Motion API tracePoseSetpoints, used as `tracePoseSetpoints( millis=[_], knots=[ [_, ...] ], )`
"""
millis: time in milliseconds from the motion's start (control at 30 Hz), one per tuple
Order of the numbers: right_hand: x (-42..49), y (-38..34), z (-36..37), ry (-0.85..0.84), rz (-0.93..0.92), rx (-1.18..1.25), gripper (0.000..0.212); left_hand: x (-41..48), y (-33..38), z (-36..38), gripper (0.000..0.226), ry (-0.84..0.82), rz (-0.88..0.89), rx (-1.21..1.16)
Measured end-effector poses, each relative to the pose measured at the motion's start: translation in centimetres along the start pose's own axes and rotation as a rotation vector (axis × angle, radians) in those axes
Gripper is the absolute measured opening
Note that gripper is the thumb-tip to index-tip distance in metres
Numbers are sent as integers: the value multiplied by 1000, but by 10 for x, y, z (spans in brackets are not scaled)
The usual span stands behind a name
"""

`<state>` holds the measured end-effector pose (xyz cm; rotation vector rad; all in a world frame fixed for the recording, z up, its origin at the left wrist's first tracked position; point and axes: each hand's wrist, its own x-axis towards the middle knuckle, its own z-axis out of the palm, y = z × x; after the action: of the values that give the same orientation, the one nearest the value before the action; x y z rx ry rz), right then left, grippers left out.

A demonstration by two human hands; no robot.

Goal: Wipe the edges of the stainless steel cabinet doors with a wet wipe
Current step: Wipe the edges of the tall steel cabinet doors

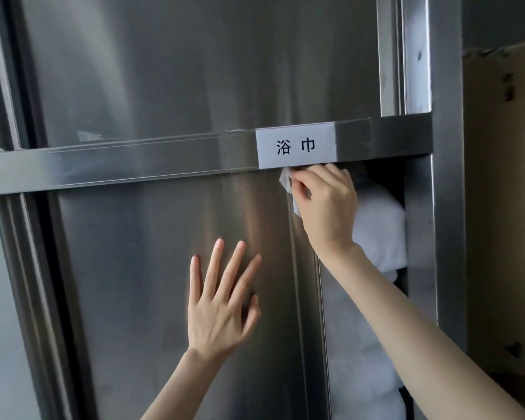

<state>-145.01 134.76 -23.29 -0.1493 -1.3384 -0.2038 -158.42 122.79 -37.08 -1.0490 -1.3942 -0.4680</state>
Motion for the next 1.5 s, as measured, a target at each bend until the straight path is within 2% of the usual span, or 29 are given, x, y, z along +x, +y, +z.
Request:
tracePoseSetpoints(
  millis=[100,233,333,467,633,733,833,1000,1100,1267,1400,1500],
  knots=[
    [-28,0,-2,57,22,24,15,1,-1,2,58,16,10,18],
    [-65,1,-19,-29,-38,33,12,1,0,4,58,5,15,45],
    [-41,2,-16,-50,-16,67,15,2,2,0,56,2,9,48],
    [-19,0,-7,-65,87,96,8,1,2,1,56,16,11,45],
    [-100,2,-30,-151,75,117,7,-1,0,3,58,36,23,11],
    [-133,3,-45,-217,8,97,9,-1,-1,1,59,28,23,-5],
    [-117,6,-44,-206,-86,64,9,0,-1,-2,60,16,16,-21],
    [-104,-1,-36,-154,-15,41,12,-4,0,-2,61,10,11,-37],
    [-139,-3,-43,-144,18,45,11,-23,8,1,67,-14,-23,-58],
    [-226,-8,-76,-286,-7,13,10,-71,29,8,73,-66,-41,-71],
    [-202,-4,-67,-208,-54,-31,17,-81,25,12,68,-26,49,-123],
    [-186,-8,-56,-129,16,-67,16,-82,23,16,63,-14,116,-112]
  ],
)
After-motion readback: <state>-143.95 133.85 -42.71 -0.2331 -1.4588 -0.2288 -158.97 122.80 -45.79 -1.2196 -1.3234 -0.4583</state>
